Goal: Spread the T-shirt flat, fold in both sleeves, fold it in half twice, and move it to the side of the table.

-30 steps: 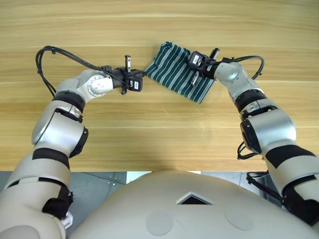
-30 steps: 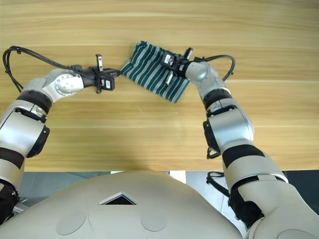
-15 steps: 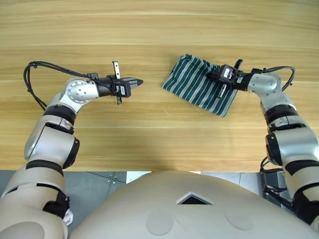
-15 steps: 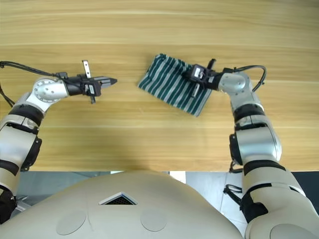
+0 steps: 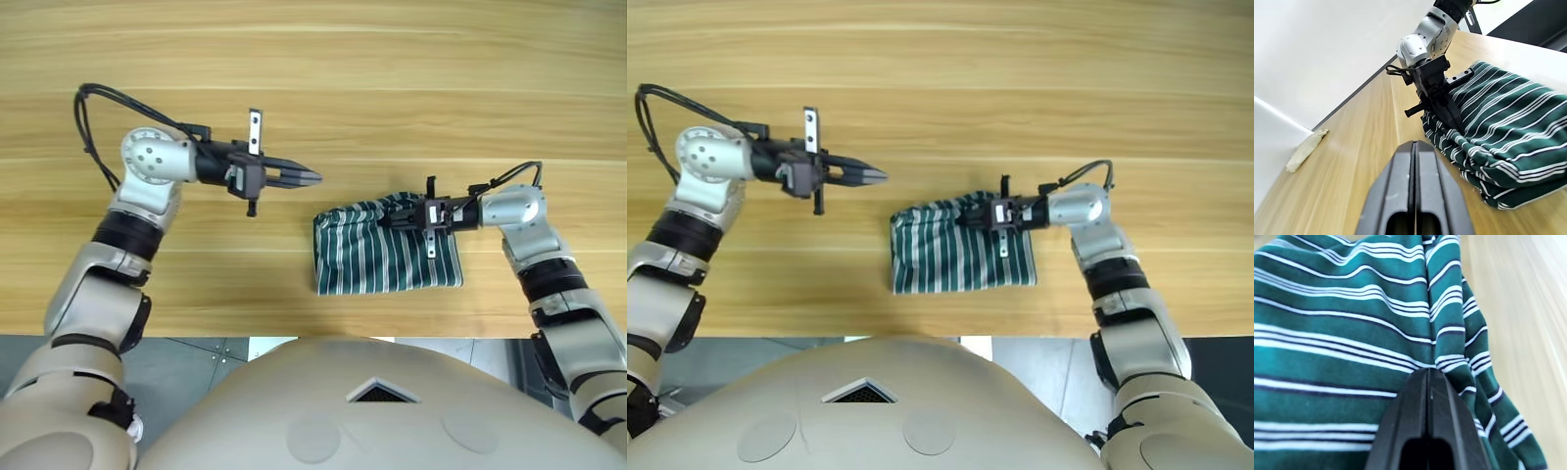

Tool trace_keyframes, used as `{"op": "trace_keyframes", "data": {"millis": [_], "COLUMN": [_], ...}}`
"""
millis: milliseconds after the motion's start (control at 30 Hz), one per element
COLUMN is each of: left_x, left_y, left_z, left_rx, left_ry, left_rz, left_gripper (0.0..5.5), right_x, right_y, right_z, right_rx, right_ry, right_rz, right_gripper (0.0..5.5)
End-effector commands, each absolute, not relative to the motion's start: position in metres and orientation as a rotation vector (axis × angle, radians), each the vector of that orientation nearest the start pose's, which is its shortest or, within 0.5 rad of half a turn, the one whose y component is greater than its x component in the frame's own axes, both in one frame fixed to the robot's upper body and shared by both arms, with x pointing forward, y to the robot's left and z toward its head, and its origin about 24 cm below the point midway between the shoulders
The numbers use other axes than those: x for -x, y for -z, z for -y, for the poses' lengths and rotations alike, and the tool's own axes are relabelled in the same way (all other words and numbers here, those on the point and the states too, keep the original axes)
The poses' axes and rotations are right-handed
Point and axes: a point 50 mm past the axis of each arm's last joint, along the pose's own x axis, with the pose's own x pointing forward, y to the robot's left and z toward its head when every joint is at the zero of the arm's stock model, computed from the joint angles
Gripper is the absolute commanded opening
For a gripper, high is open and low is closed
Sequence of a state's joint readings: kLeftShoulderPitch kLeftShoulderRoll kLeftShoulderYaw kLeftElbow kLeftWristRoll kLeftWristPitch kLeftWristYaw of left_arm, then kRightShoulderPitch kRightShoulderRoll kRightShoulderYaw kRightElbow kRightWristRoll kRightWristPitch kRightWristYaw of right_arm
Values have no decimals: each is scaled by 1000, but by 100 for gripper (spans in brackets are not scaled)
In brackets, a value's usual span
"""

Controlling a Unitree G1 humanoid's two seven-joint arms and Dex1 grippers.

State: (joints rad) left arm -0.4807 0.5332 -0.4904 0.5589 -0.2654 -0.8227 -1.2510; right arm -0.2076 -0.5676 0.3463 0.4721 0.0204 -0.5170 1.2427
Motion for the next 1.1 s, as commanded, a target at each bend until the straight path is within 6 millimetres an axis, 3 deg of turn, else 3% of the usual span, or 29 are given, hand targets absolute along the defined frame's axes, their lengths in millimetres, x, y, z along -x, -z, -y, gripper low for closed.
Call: {"op": "trace_keyframes", "data": {"millis": [33,133,333,500,700,933,1100], "left_x": [-273,-268,-257,-242,-241,-282,-311], "left_y": [-52,-36,-40,-46,-29,-3,-3], "left_z": [-114,-99,-86,-97,-120,-133,-140], "left_rx": [-743,-748,-644,-549,-705,-838,-808], "left_ry": [1667,1735,1808,1934,2015,1706,1367], "left_rz": [217,150,198,165,-33,-257,-324], "left_gripper": [0,0,0,0,0,0,0], "right_x": [-226,-230,-237,-241,-239,-230,-226], "right_y": [-5,-7,-2,0,-2,-4,-4], "right_z": [169,165,161,162,160,152,151], "right_rx": [619,628,640,646,650,655,660], "right_ry": [-1558,-1552,-1511,-1482,-1491,-1532,-1541], "right_rz": [-246,-230,-252,-266,-249,-223,-229], "right_gripper": [2,2,2,2,2,2,2]}}
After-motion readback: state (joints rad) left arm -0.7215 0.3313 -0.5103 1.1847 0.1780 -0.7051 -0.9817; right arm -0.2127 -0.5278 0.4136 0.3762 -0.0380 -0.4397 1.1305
